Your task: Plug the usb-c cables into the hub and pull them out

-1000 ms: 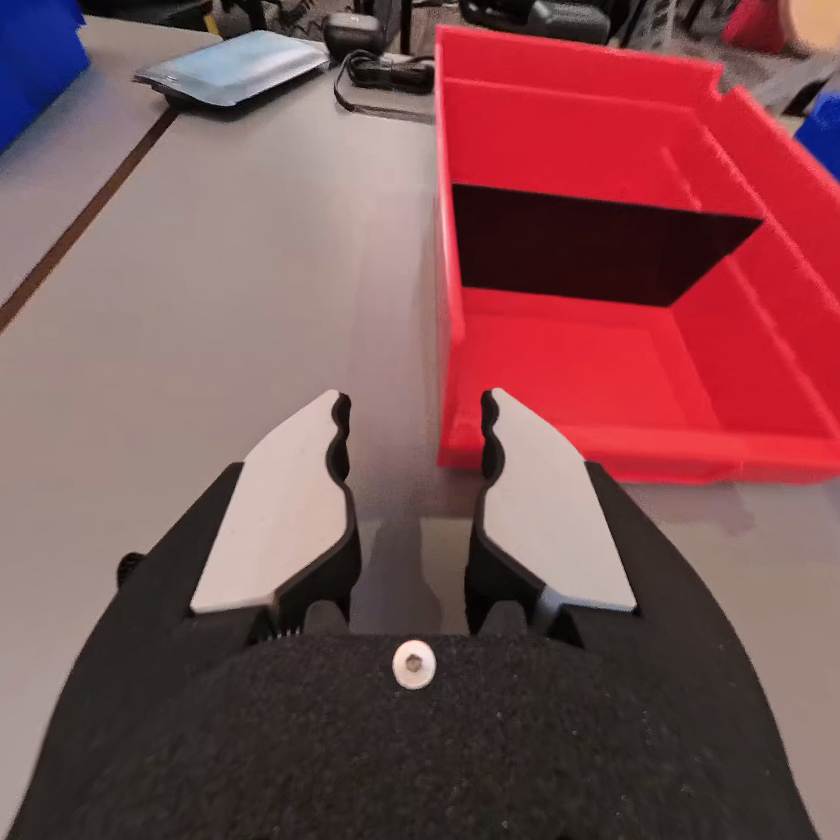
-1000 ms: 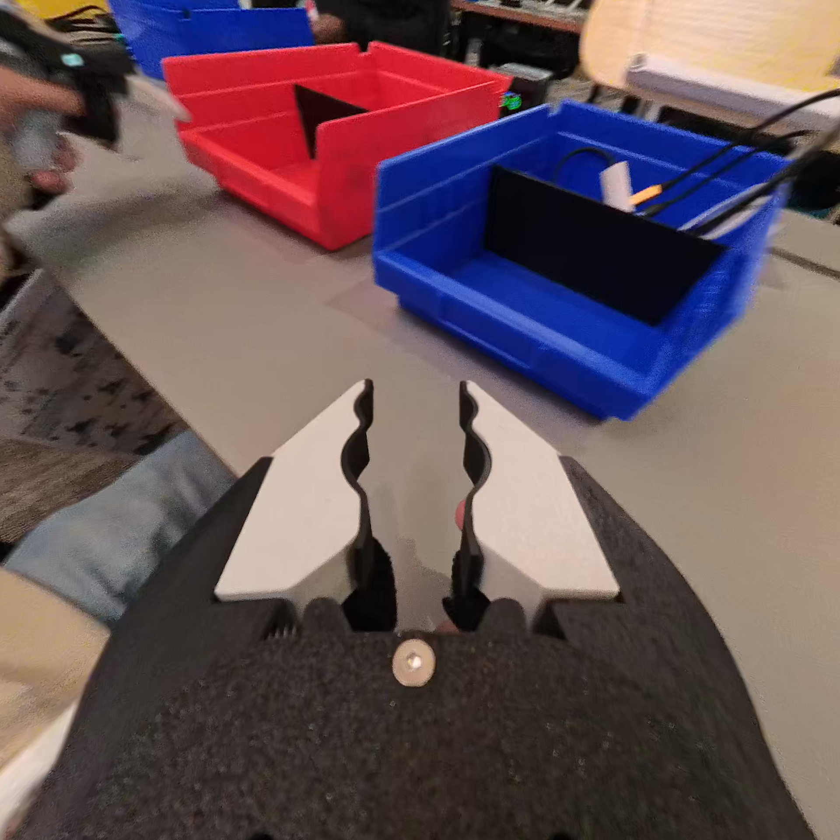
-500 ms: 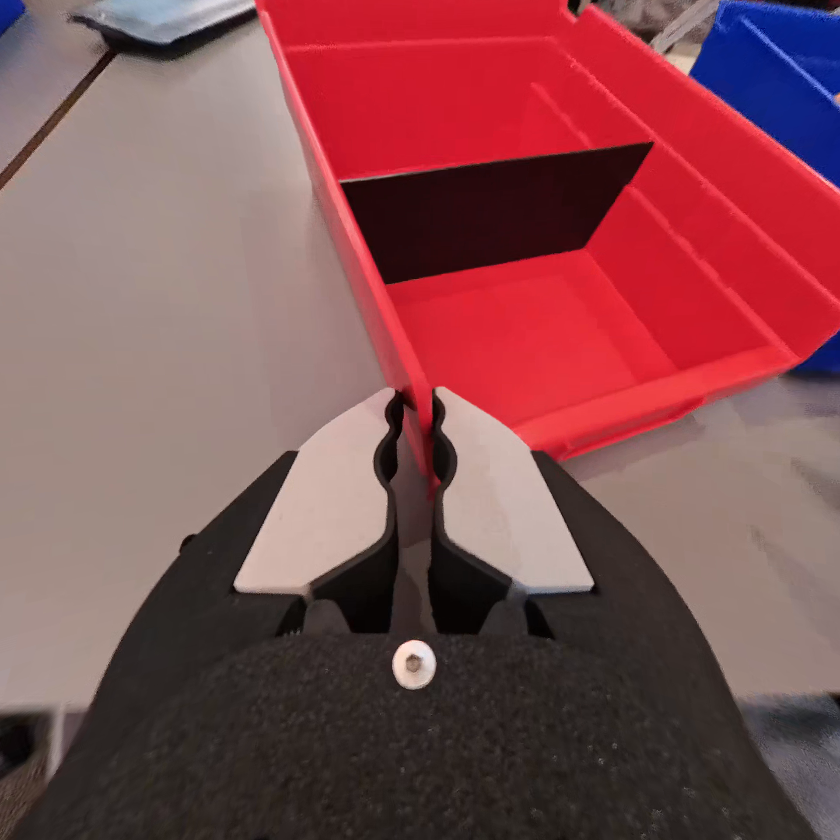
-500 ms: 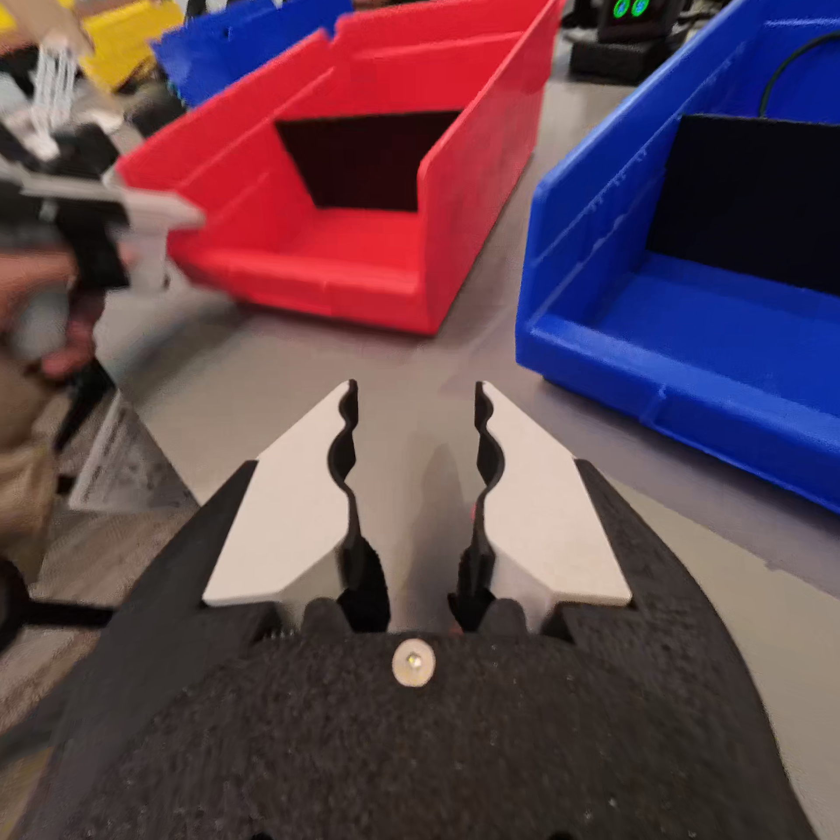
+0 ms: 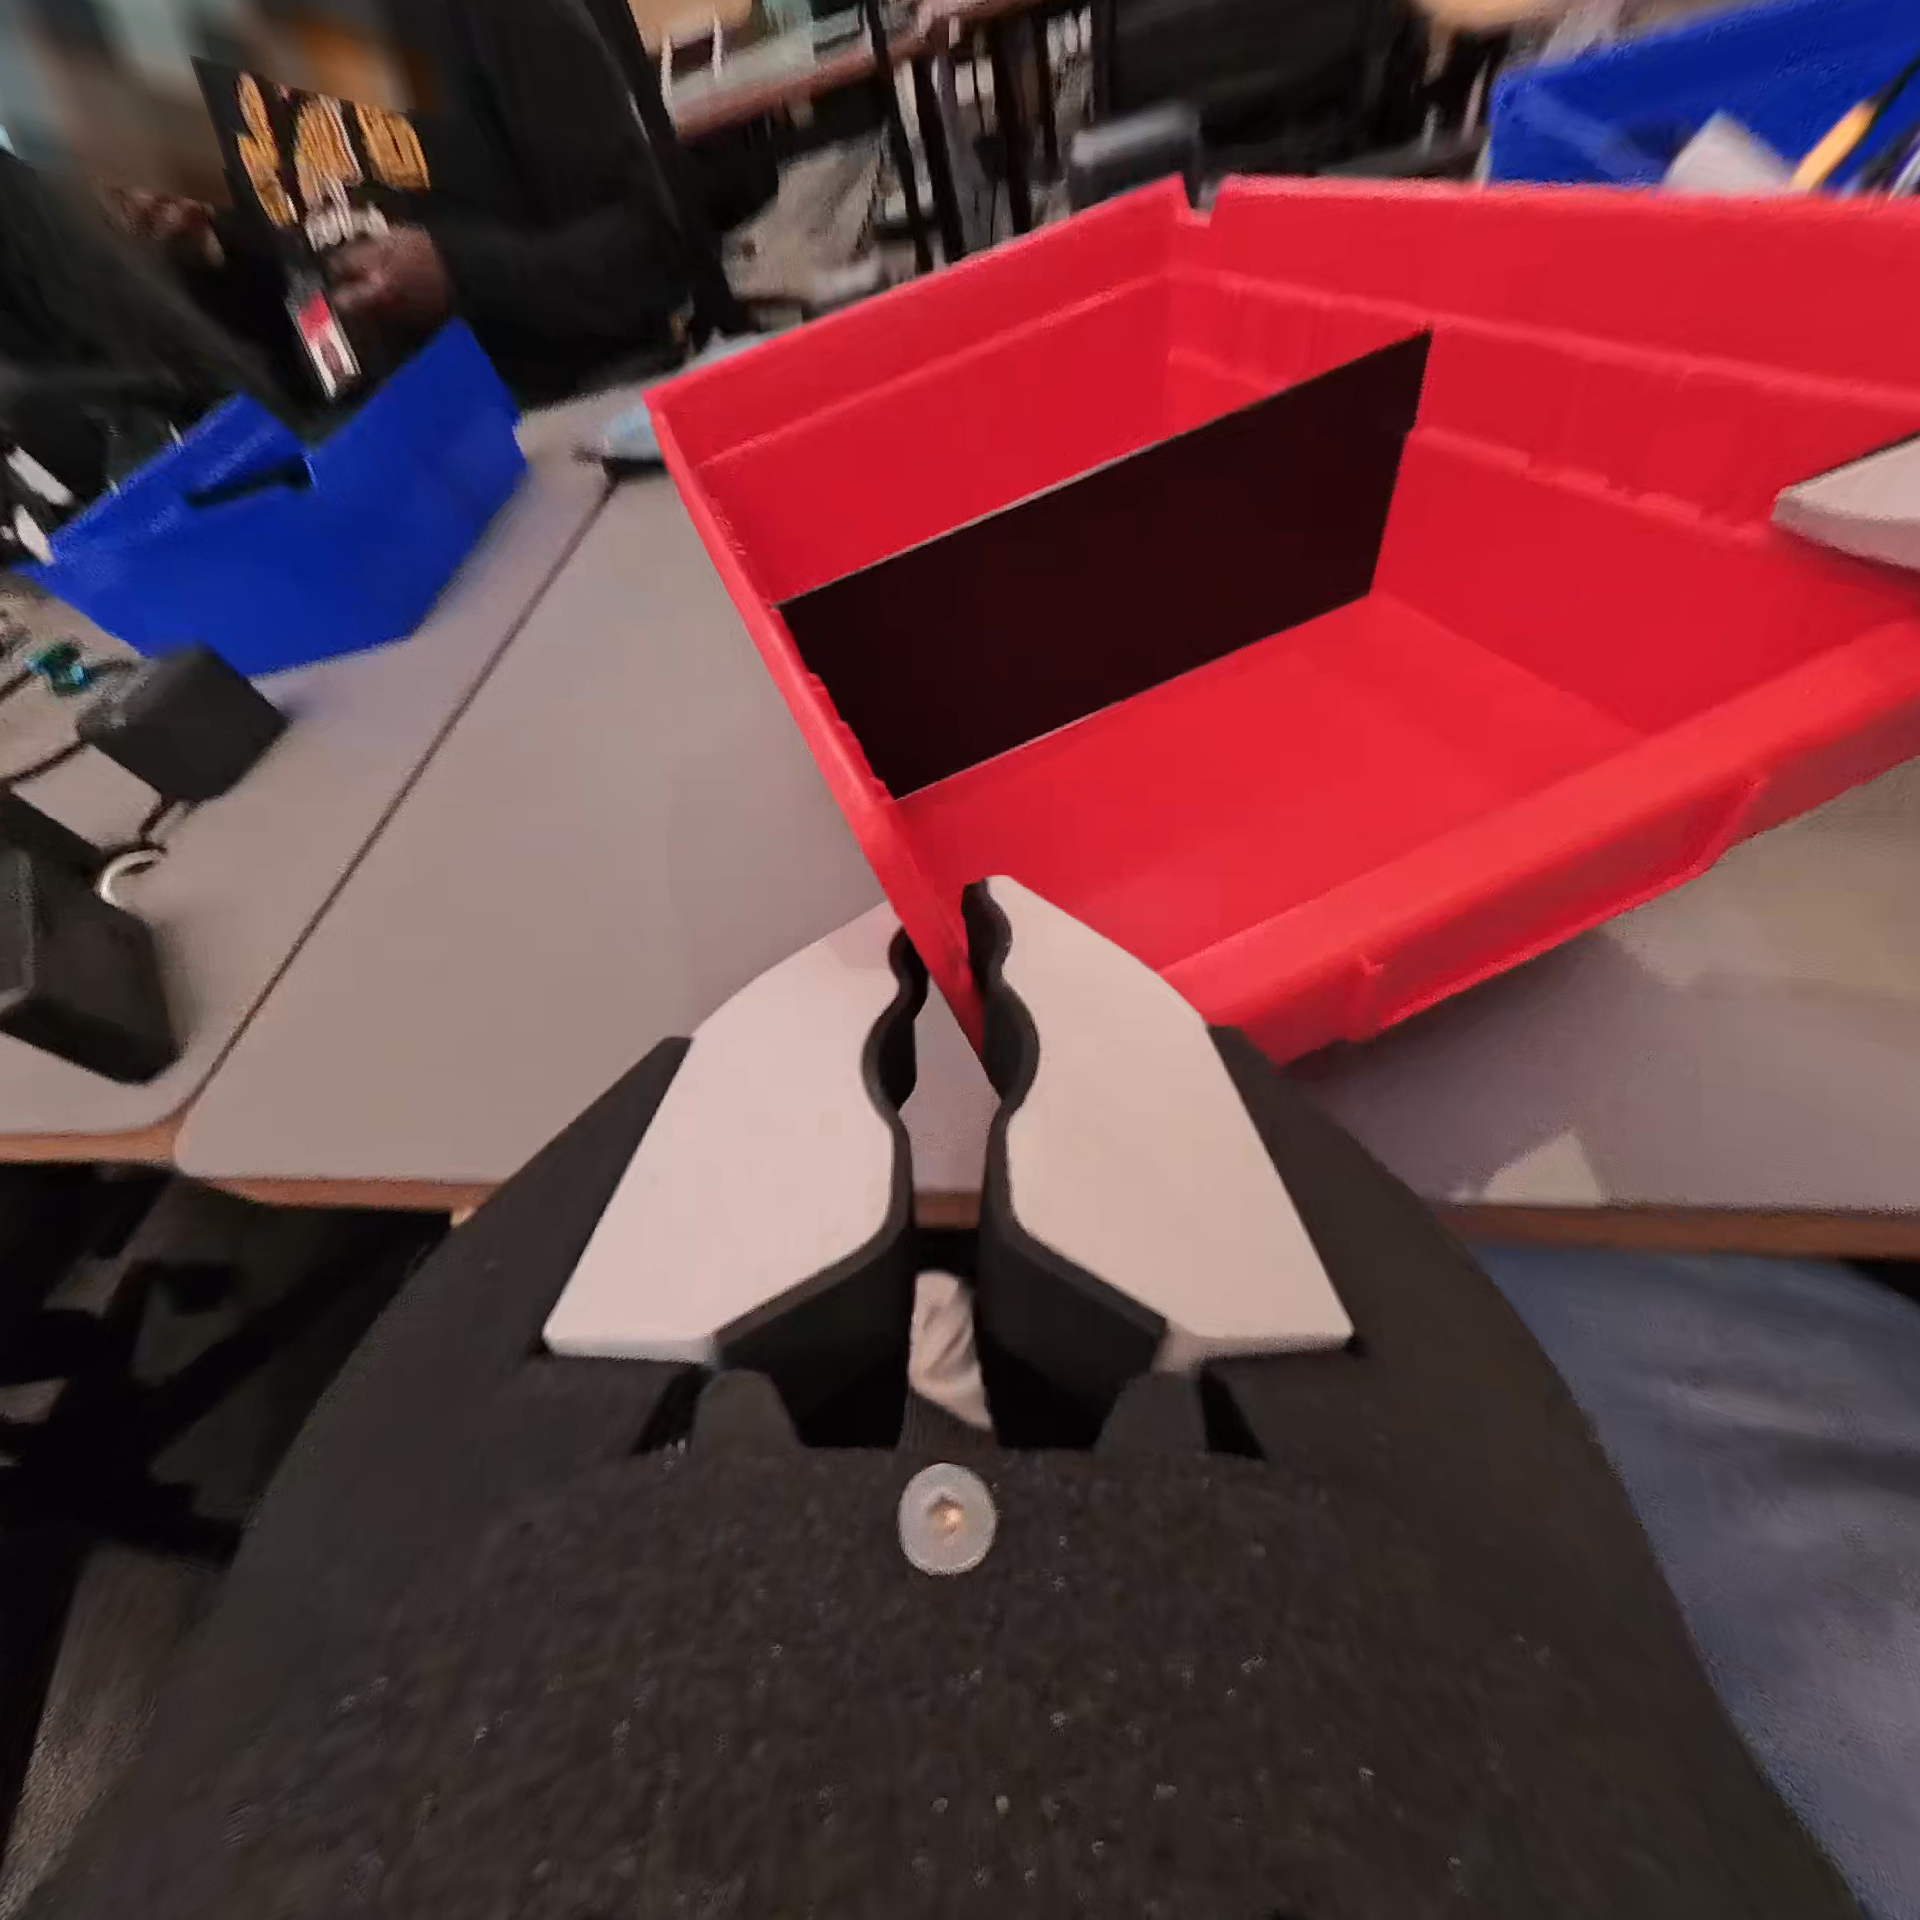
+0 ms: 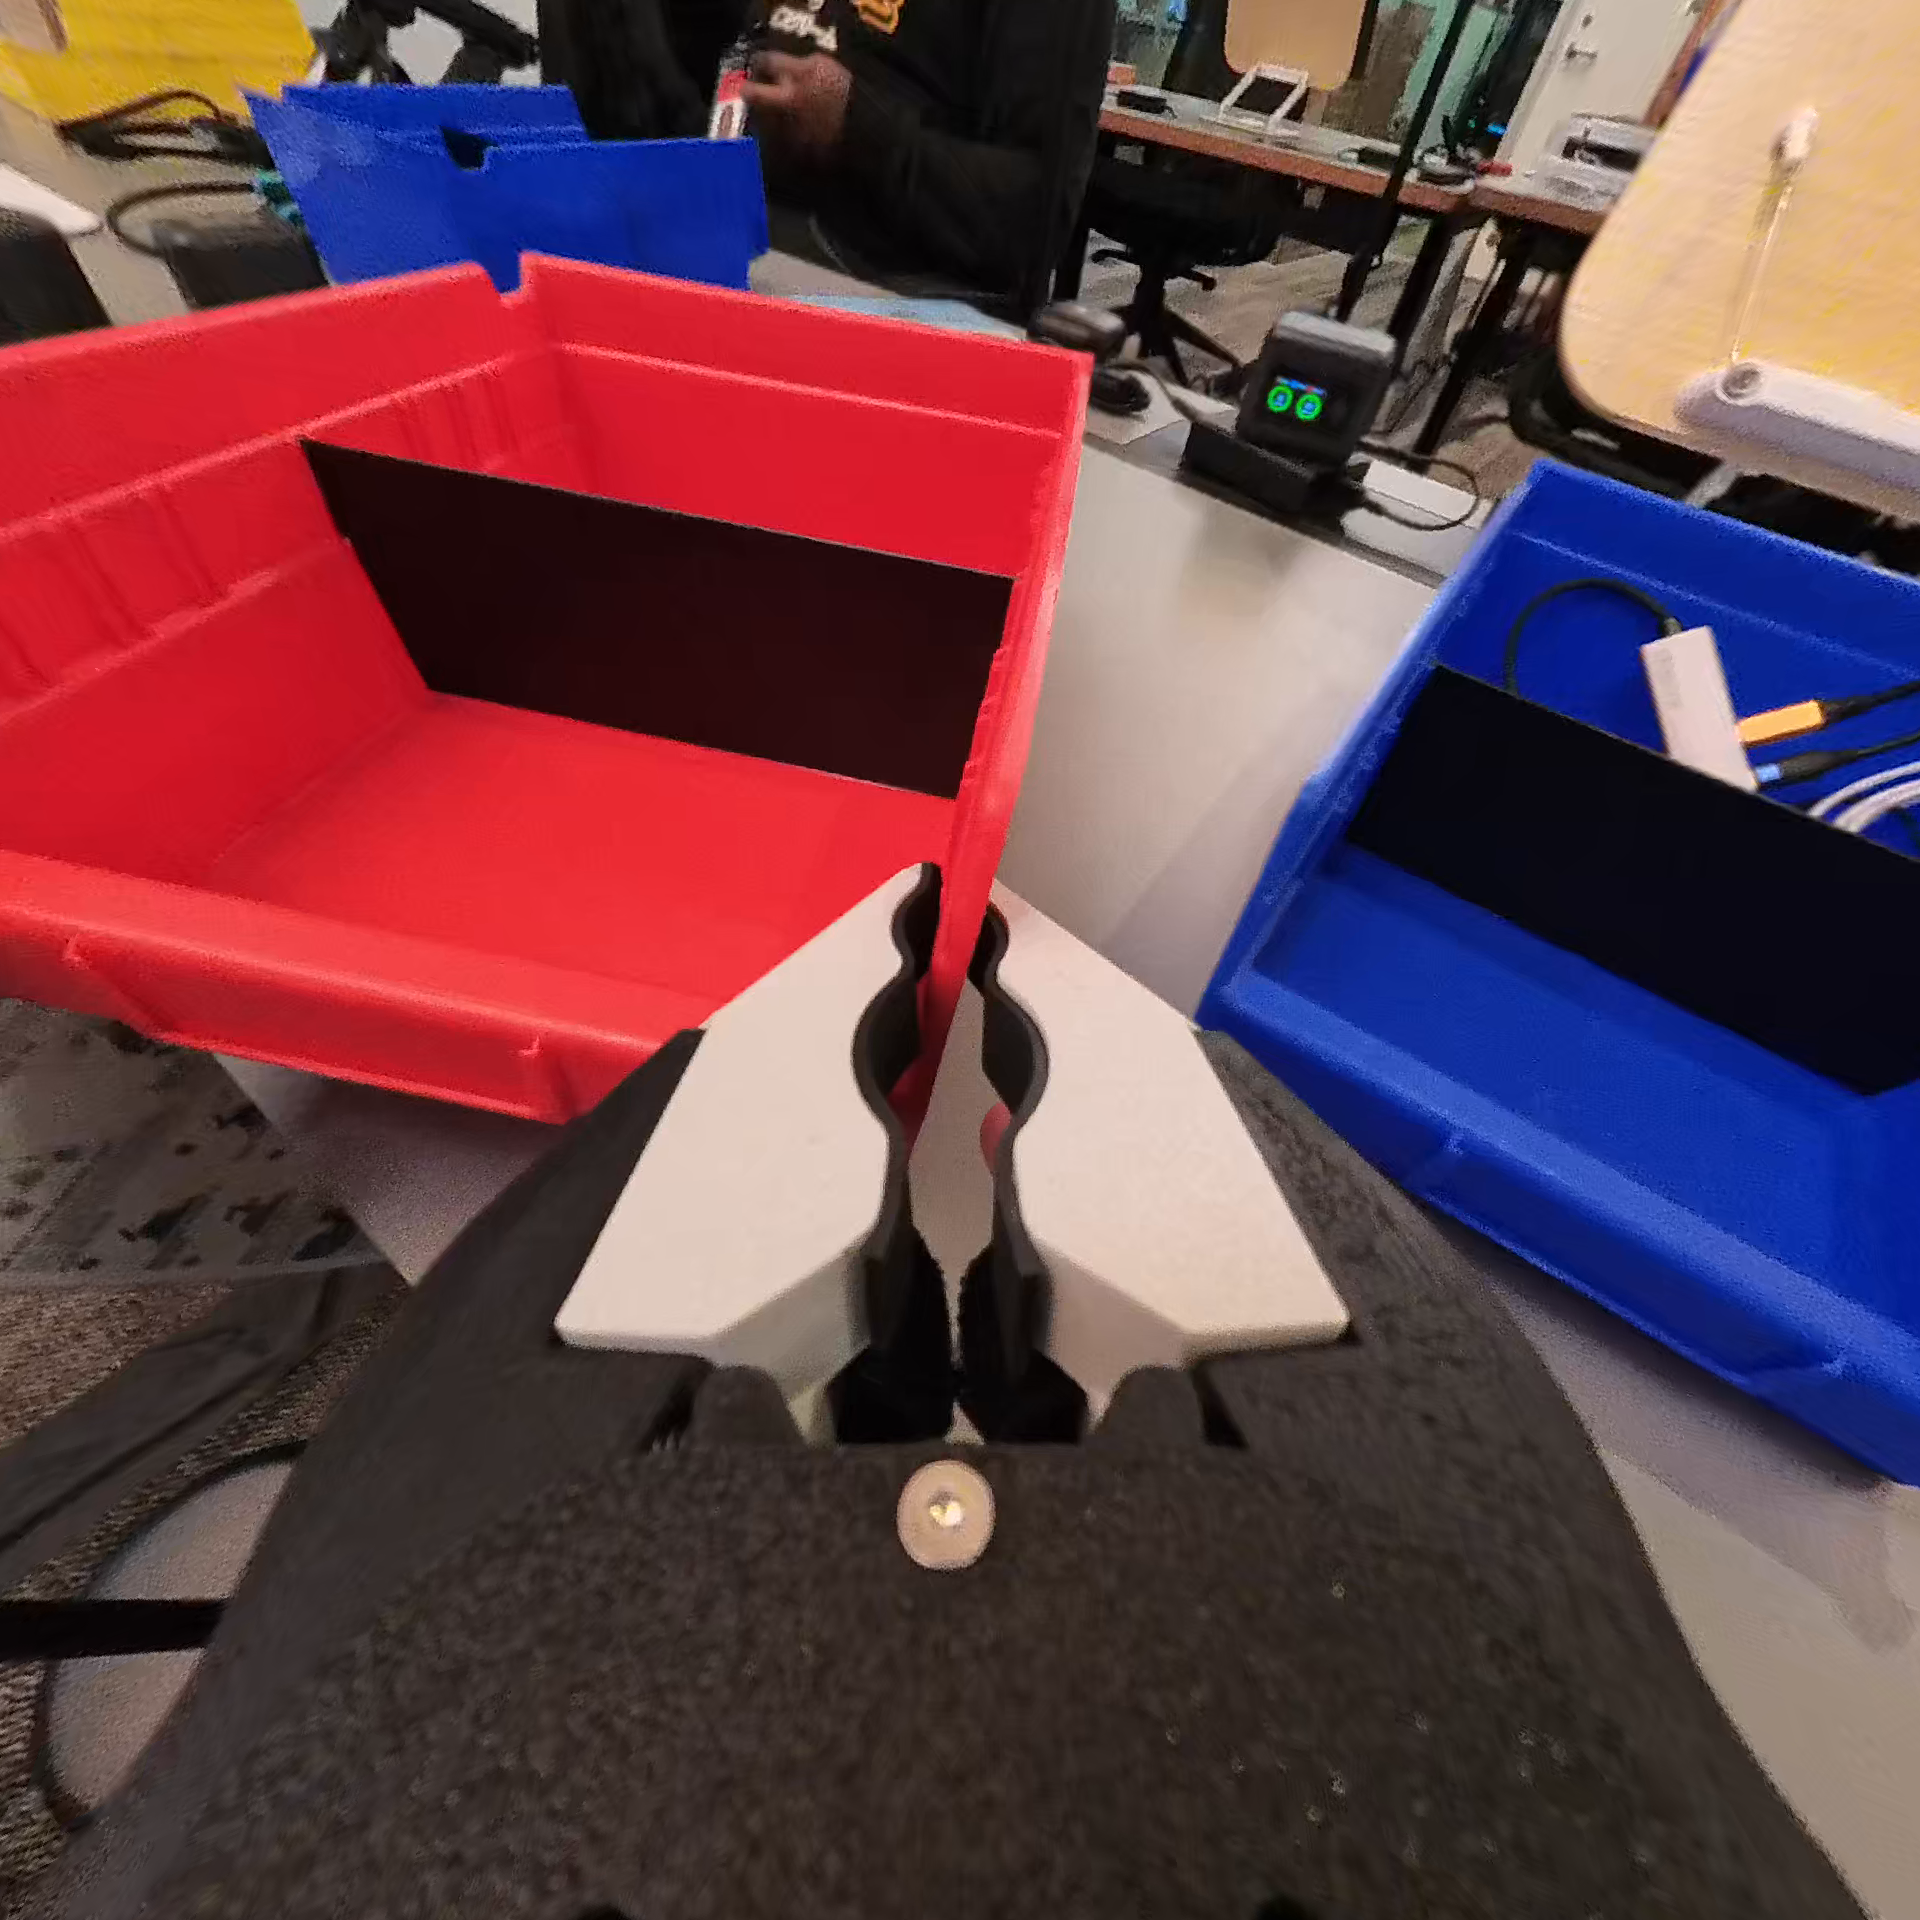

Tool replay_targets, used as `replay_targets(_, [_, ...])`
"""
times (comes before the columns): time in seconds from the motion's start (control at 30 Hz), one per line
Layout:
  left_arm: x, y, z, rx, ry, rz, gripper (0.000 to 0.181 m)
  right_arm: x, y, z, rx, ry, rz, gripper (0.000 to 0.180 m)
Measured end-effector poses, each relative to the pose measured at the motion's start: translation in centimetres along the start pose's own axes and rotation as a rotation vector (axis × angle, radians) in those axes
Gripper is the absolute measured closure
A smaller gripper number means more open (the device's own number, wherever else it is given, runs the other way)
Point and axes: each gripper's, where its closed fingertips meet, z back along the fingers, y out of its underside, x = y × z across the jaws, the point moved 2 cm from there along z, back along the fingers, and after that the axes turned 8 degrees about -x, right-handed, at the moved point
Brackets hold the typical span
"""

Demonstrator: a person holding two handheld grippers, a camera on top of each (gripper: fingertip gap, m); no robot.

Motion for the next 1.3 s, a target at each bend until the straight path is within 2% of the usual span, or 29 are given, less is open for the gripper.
replay_targets(0.17, [-2.3,-8.0,0.3,-0.189,-0.03,-0.074,0.174,-4.5,-5.1,2.2,-0.144,0.083,0.004,0.176])
replay_targets(0.33, [-9.4,-17.7,-0.9,-0.4,0.051,-0.191,0.173,-13.8,-10.5,7.6,-0.36,0.235,-0.014,0.176])
replay_targets(0.43, [-16.6,-22.1,-2.8,-0.443,0.139,-0.291,0.173,-21.0,-10.0,11.3,-0.448,0.31,-0.093,0.175])
replay_targets(0.53, [-25.6,-24.5,-5.0,-0.446,0.25,-0.335,0.173,-28.8,-6.5,14.7,-0.42,0.432,-0.156,0.175])
replay_targets(0.73, [-44.7,-22.7,-10.2,-0.345,0.494,-0.31,0.174,-42.6,3.6,23.2,-0.238,0.678,-0.21,0.176])
replay_targets(0.87, [-52.3,-19.2,-11.7,-0.248,0.534,-0.194,0.174,-48.9,7.8,26.2,-0.07,0.756,-0.213,0.178])
replay_targets(1.03, [-54.1,-15.9,-12.2,-0.205,0.502,-0.092,0.173,-51.1,9.8,25.5,0.008,0.677,-0.17,0.178])
replay_targets(1.23, [-52.9,-13.4,-13.4,-0.162,0.464,-0.098,0.172,-50.6,11.8,22.6,0.087,0.609,-0.201,0.178])
replay_targets(1.3, [-53.1,-12.4,-13.6,-0.095,0.501,-0.108,0.17,-50.5,12.6,22.1,0.147,0.62,-0.219,0.177])
